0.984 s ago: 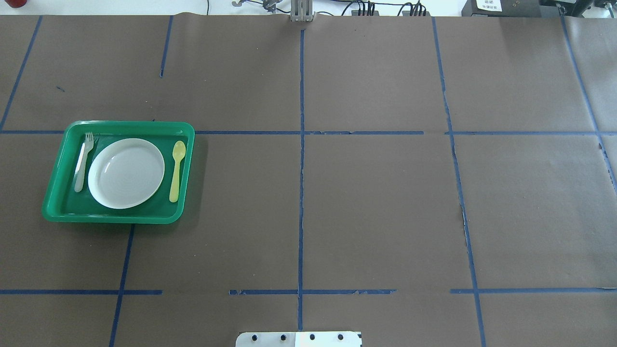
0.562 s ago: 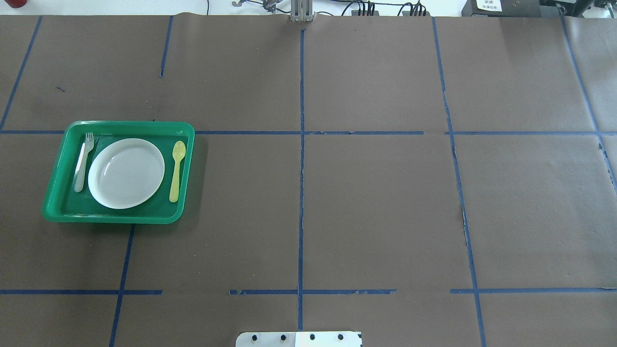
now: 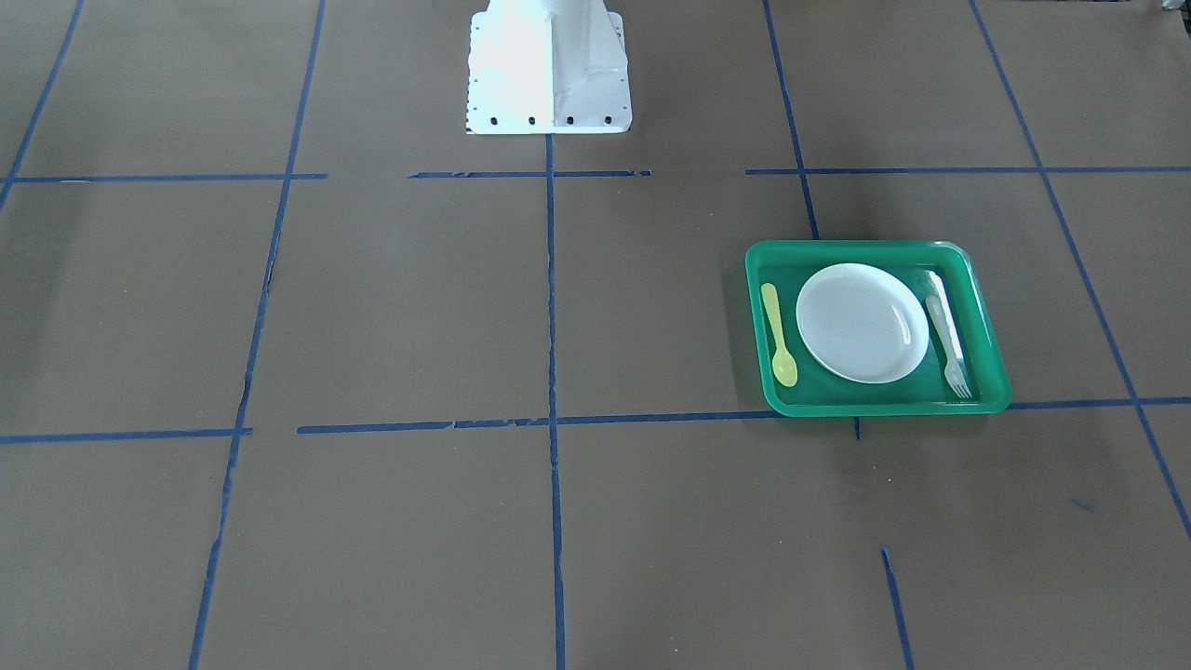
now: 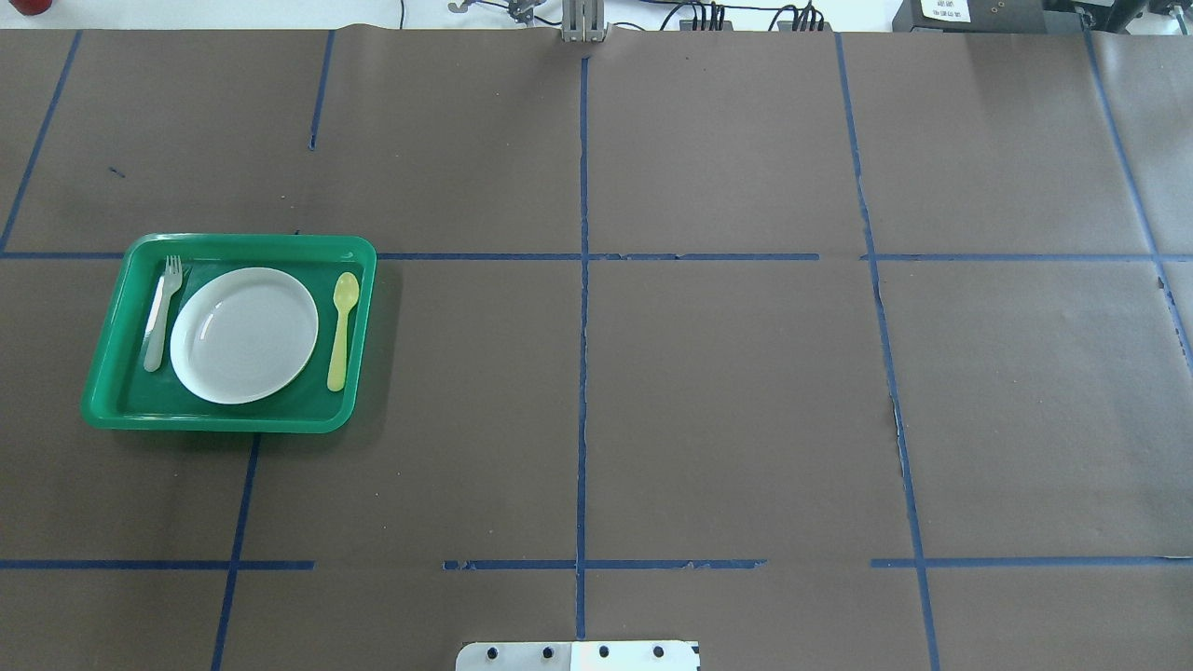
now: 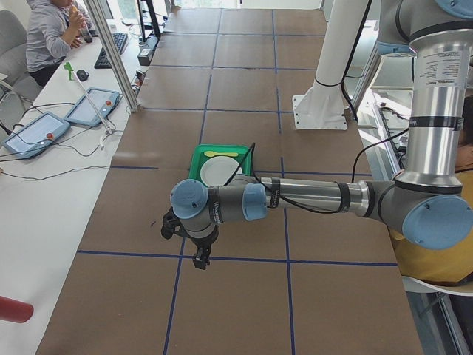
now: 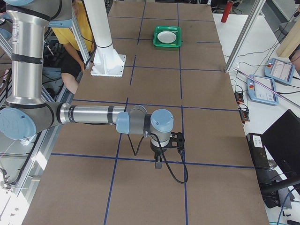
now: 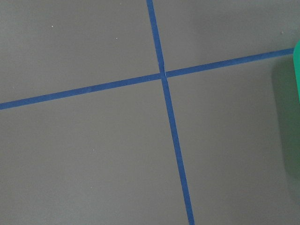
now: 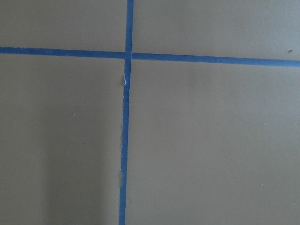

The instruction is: Place fork

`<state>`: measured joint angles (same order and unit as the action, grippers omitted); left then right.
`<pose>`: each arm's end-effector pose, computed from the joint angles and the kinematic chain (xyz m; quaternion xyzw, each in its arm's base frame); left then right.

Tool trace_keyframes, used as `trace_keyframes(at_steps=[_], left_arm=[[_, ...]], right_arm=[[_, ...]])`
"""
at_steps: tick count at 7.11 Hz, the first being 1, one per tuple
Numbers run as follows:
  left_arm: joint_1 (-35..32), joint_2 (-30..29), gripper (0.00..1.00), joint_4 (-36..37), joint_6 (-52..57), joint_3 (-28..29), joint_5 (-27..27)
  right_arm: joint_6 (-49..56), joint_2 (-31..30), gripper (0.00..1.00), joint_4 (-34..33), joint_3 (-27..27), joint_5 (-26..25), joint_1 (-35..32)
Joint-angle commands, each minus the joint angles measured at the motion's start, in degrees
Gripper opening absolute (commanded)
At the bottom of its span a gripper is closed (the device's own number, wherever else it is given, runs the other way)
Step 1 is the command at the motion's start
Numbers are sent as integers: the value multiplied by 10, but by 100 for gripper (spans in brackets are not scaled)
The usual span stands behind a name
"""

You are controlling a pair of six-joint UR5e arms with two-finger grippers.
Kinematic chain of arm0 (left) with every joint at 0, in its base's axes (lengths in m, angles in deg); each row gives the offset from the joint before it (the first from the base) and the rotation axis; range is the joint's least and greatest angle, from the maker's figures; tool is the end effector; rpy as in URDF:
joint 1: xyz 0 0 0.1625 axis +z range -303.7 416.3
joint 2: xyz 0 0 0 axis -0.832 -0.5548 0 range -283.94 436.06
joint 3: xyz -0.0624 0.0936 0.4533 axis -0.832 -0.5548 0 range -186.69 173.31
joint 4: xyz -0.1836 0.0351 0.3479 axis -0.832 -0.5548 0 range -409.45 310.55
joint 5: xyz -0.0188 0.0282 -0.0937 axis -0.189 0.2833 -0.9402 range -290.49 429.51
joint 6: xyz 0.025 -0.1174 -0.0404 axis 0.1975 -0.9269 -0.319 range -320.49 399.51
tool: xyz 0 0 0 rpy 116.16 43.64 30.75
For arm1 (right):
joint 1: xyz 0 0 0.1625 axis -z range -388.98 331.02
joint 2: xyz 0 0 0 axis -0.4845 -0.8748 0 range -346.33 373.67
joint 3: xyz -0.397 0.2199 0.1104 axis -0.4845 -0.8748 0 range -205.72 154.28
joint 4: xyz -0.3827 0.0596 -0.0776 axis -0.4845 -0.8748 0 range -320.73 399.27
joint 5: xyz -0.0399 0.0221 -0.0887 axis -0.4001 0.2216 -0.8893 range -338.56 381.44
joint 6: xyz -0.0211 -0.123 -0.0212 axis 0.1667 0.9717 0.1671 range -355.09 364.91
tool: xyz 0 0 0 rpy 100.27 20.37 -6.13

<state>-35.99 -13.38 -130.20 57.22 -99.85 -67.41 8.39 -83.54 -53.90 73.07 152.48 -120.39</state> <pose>-0.0590 -0.4538 0.7103 0.0166 0.4007 0.0999 0.9106 0.0602 -0.4088 0.7139 0.0020 -0.3508 -0.0121 0.9364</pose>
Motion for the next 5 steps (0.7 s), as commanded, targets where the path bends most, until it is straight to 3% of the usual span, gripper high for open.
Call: trace_keyframes(at_steps=[1, 5], left_arm=[[-2, 4, 100, 4, 4, -1, -2], [-4, -10, 100, 4, 3, 3, 1]], right_arm=[[0, 0, 100, 0, 0, 0, 0], [0, 0, 100, 0, 0, 0, 0]])
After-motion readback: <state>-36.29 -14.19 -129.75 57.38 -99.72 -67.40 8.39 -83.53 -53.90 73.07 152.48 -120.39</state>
